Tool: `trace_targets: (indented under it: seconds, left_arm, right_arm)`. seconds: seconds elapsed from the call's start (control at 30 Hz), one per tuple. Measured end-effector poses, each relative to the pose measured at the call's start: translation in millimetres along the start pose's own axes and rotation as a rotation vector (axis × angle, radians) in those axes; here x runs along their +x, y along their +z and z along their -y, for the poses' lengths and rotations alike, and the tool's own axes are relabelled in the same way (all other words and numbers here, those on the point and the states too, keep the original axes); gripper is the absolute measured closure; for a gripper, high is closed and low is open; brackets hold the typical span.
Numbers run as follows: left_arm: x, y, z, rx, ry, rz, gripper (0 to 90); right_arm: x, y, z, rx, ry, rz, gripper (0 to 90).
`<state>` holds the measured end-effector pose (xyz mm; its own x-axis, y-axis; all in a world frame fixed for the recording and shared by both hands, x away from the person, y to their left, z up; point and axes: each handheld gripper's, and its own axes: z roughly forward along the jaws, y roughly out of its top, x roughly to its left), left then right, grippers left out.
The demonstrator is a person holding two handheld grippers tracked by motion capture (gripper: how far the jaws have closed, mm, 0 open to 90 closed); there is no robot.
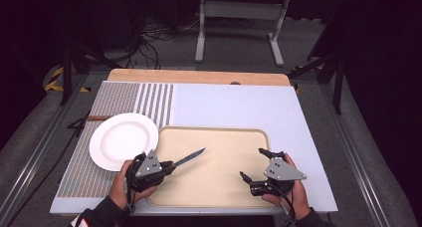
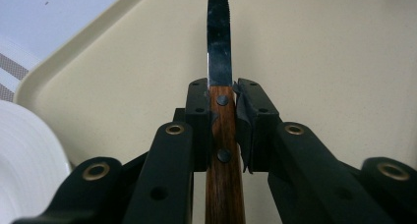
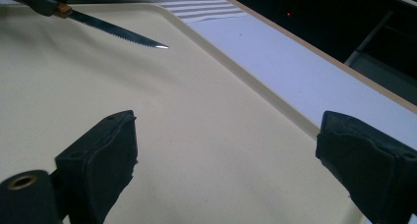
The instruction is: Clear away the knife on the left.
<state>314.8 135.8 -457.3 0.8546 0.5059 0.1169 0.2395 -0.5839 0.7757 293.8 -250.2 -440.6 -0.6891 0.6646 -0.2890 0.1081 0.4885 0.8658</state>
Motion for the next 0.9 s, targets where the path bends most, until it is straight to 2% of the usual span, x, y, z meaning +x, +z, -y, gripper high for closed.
trace_targets:
  seconds: [0.2,0.23,0.27,0.33,0.47,0.57,0.63,0.9]
  left_arm:
    - [-7.3,6.6,3.0,0.024,0.014,0.02,77.2]
    - [-7.3,6.6,3.0,0.024,0.014,0.02,77.2]
    - [-9.1,7.2,3.4,0.021,0.024,0.002,77.2]
    - [-9.7,8.7,3.7,0.021,0.02,0.022,77.2]
    - [-11.4,12.9,4.8,0.038,0.02,0.036,77.1]
    - [-13.3,13.5,4.5,0.043,0.028,0.036,77.1]
    - [-16.5,13.4,4.2,0.05,0.039,0.051,76.9]
    - [-17.9,12.7,3.4,0.039,0.042,0.078,77.7]
  right_arm:
    - [-0.2,1.0,1.0,0.007,0.001,0.003,9.3]
    - [-0.2,1.0,1.0,0.007,0.001,0.003,9.3]
    - [-0.4,1.3,1.4,0.01,0.0,0.009,9.4]
    - [-0.8,1.7,1.6,0.011,0.002,0.008,9.5]
    - [-0.4,2.6,2.0,0.018,0.0,0.006,9.5]
    - [-0.3,2.5,2.1,0.018,-0.001,0.005,9.5]
    - [-0.7,2.3,2.3,0.018,0.001,0.006,9.5]
    - [-1.3,2.6,2.4,0.019,0.007,0.015,9.7]
